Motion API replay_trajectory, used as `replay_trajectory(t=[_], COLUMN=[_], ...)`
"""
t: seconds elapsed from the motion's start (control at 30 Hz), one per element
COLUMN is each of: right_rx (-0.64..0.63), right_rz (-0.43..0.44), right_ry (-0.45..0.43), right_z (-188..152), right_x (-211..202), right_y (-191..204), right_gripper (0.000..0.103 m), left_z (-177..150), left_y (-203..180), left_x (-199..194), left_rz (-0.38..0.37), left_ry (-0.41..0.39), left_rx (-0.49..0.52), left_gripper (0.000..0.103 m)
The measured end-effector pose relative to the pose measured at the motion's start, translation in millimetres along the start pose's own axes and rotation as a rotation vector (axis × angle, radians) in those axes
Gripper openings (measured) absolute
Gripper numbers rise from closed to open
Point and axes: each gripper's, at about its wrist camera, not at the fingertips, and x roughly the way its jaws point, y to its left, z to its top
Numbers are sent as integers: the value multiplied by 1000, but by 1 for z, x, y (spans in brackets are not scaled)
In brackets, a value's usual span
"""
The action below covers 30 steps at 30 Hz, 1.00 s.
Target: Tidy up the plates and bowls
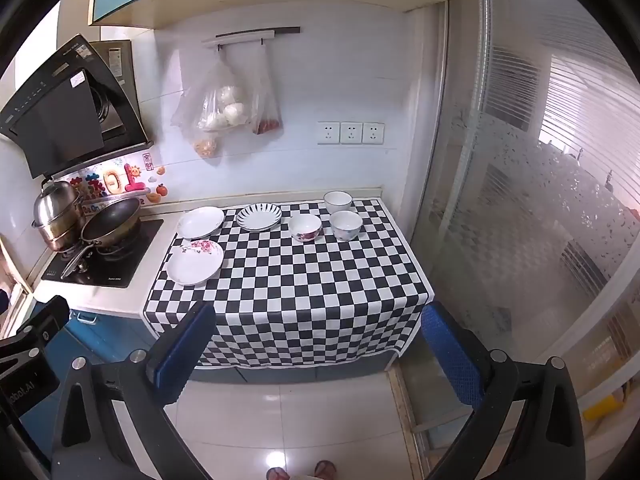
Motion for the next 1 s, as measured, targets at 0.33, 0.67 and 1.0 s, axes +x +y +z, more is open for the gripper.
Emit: replay_trajectory(t=[0.33, 0.67, 1.0], right_rx=[4, -4, -16], right_rz=[1, 2, -1], right_ry=[8, 3, -3], right_z=[-1, 0, -2], right_x=[-1, -4, -11], right_y=[0, 1, 5], right_gripper=[103, 103, 103], left_z=[-1, 0, 0], left_y=[-8, -5, -8], left_x=[0, -1, -3], left_rz=[-1, -9, -13], left_ry=[3, 5, 5], left_rx=[3, 1, -4], left_gripper=[103, 103, 103])
